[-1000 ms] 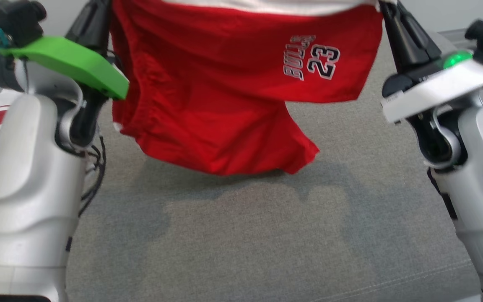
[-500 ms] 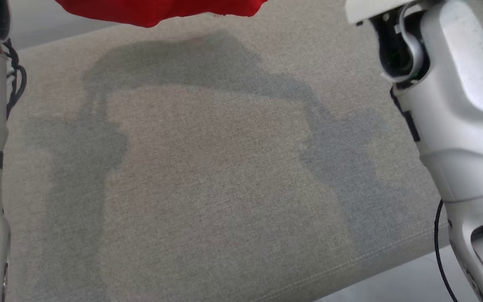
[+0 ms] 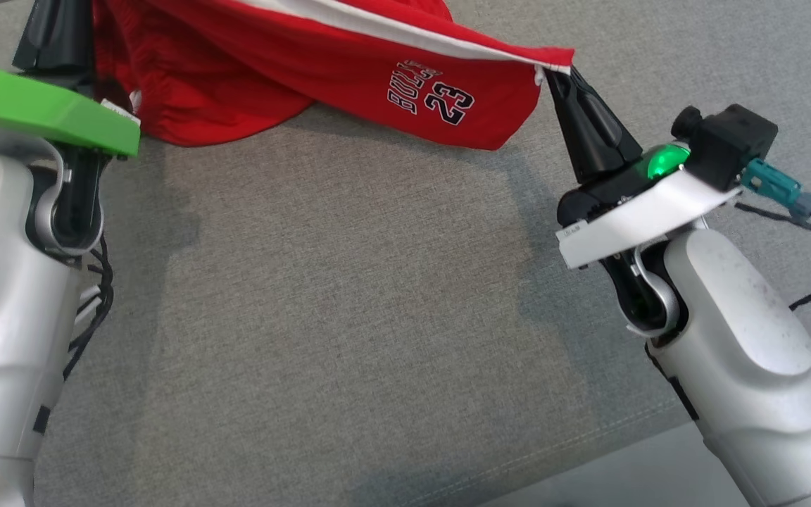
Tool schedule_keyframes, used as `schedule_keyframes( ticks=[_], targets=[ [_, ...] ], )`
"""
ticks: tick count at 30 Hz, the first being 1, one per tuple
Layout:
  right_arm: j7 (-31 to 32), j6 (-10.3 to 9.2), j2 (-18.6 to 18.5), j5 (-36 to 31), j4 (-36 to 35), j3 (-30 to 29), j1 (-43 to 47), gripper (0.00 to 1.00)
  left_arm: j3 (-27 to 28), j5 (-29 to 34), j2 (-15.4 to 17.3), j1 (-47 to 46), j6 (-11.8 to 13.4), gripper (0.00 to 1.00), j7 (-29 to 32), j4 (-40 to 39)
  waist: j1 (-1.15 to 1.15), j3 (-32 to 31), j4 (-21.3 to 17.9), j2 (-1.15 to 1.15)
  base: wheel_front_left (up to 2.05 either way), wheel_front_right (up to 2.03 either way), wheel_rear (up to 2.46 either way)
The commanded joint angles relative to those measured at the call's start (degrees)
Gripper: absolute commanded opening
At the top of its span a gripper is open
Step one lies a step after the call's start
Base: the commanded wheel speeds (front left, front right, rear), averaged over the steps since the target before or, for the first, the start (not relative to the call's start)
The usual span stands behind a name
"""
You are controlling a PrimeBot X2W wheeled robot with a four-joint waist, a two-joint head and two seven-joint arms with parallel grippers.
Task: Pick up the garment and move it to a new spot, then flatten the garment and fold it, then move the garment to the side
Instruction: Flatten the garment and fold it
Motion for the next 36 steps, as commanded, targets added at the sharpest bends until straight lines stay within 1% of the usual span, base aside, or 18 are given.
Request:
schedule_keyframes(
  ticks=[1, 3, 8, 10, 14, 23, 25, 26, 29, 31, 36],
  targets=[
    [-0.13, 0.0, -0.14, -0.54, -0.83, -0.55, 1.64, 0.0, 0.12, -0.58, 0.7, 1.67, -0.13, 0.0, -0.47, -1.56, -0.01, -0.49, 0.69, 0.0, 0.0, 0.0, 0.0],
    [-0.14, 0.0, -0.26, -1.14, -2.65, -1.33, 4.23, 0.0, 1.13, -1.84, 1.29, 4.85, -0.14, 0.0, -0.44, -5.65, -0.01, -1.03, 1.29, 0.0, 0.0, 0.0, 0.0],
    [-0.14, 0.0, -0.25, -2.16, -6.27, -5.01, 10.58, 0.0, 3.5, -0.9, 1.54, 16.01, -0.14, 0.0, -0.41, -14.83, -0.01, -2.5, 3.18, 0.0, 0.0, 0.0, 0.0],
    [-0.14, 0.0, -0.25, -2.61, -7.42, -6.67, 13.18, 0.0, 4.58, 0.41, 0.79, 20.72, -0.14, 0.0, -0.42, -17.54, -0.01, -3.16, 4.08, 0.0, 0.0, 0.0, 0.0],
    [-0.14, 0.0, -0.39, -3.84, -9.39, -9.88, 18.43, 0.0, 6.73, 2.13, -2.02, 29.2, -0.13, 0.0, -0.43, -21.19, -0.01, -4.64, 5.8, 0.0, 0.0, 0.0, 0.0],
    [-0.14, -0.01, 0.84, -4.82, -13.47, -15.74, 29.78, 0.0, 8.8, 8.27, -8.63, 44.55, -0.13, 0.0, -0.44, -24.02, -0.01, -9.65, 7.19, 0.0, 0.0, 0.0, 0.0],
    [-0.15, -0.02, 1.0, -4.74, -14.04, -16.21, 31.12, 0.0, 8.76, 8.98, -9.16, 46.04, -0.13, 0.0, -0.44, -24.27, -0.01, -10.38, 7.21, 0.0, 0.0, 0.0, 0.0],
    [-0.14, -0.02, 1.14, -4.76, -15.24, -16.89, 33.74, 0.0, 8.51, 10.05, -10.28, 48.77, -0.06, 0.0, -0.44, -24.62, -0.01, -11.87, 7.21, 0.0, 0.0, 0.0, 0.0],
    [-0.15, -0.02, 1.32, -4.78, -16.93, -17.51, 37.69, 0.0, 8.47, 11.74, -11.53, 52.39, -0.06, 0.0, -0.44, -25.12, -0.01, -14.06, 7.1, 0.0, 0.0, 0.0, 0.0],
    [-0.15, -0.02, 1.54, -4.84, -17.95, -17.77, 40.2, 0.0, 9.16, 12.0, -12.65, 54.61, -0.07, 0.0, -0.44, -25.51, -0.01, -15.38, 7.02, 0.0, 0.0, 0.0, 0.0],
    [-0.15, -0.04, 2.04, -5.19, -20.36, -18.18, 45.2, 0.0, 11.52, 12.71, -13.97, 58.73, -0.04, 0.0, -0.44, -27.9, -0.01, -17.57, 6.7, 0.0, 0.0, 0.0, 0.0]
  ],
)
